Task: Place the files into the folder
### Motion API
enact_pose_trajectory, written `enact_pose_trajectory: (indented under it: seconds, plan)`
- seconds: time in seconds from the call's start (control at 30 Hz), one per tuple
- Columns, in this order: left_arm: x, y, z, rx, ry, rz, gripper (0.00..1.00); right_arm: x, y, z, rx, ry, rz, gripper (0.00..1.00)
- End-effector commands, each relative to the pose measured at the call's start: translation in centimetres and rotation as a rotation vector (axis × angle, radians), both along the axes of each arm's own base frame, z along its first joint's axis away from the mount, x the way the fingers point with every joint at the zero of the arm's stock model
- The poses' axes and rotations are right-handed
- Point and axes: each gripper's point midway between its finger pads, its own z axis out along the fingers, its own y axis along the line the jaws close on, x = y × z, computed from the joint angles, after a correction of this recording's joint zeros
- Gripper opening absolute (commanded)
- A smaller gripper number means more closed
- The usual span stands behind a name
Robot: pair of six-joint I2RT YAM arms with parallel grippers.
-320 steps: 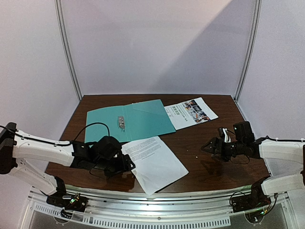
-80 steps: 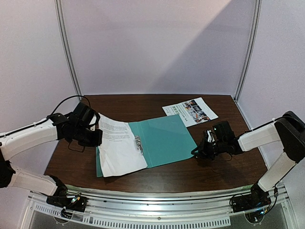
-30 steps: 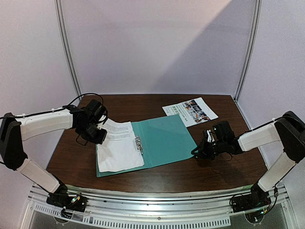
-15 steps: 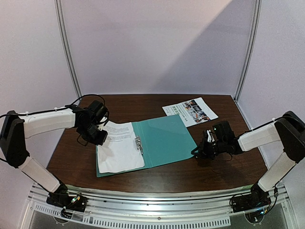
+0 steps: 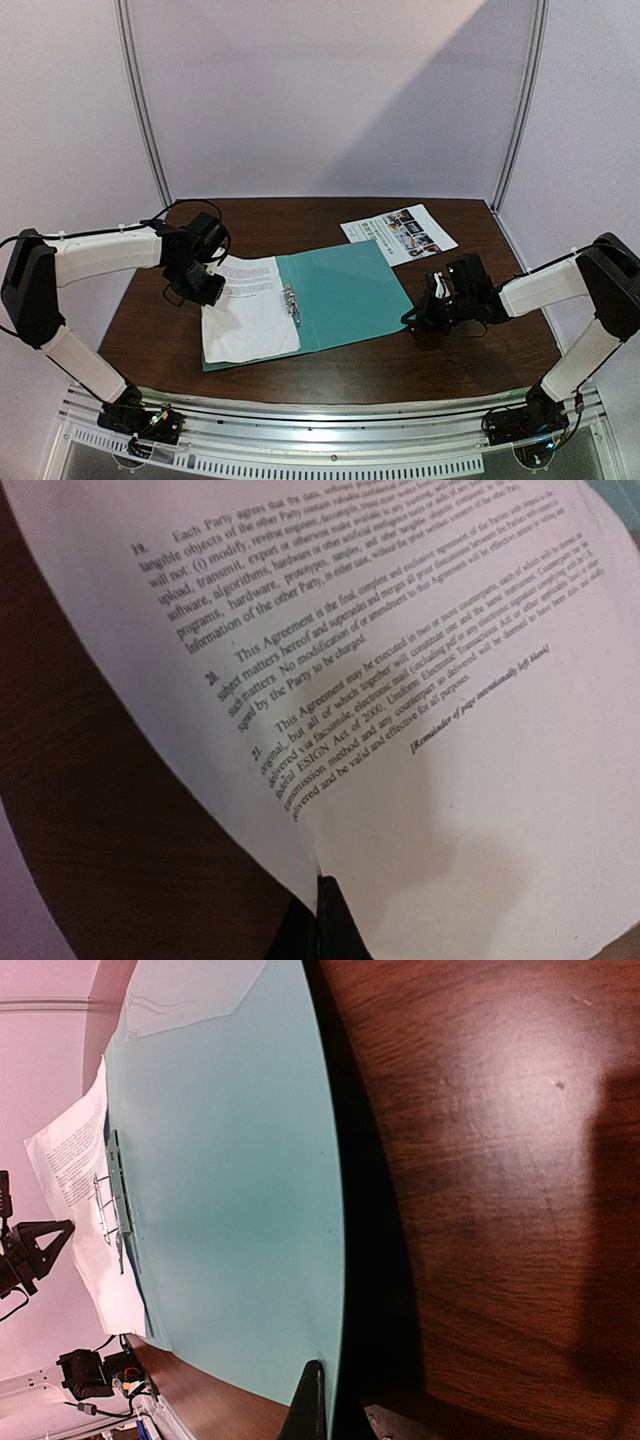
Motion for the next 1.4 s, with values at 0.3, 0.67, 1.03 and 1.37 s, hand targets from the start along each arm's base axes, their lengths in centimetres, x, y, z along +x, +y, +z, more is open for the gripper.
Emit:
enact_pose_trajectory:
  seconds: [0.3,0.67,1.03,1.37]
  plan:
    - [0.3,0.4,0.1,0.004,0.003,0.035,0.10,-2.7,-1.0,-3.2,-0.092,0.120,0.018,0.00]
    - [0.4,0.8,1.6,0.013,-0.024,0.058,0.34,-2.5,-0.9,-3.1,-0.100,0.118,0.022,0.00]
    - [0.8,1.1,4.3,0.003,-0.096,0.085,0.58,-2.2,-1.5,-2.8,-0.138,0.116,0.005,0.08]
    - [0.7,-3.1,6.0,-0.085,-0.133,0.009,0.56,-1.2,-2.9,-1.3,-0.242,0.068,-0.015,0.67]
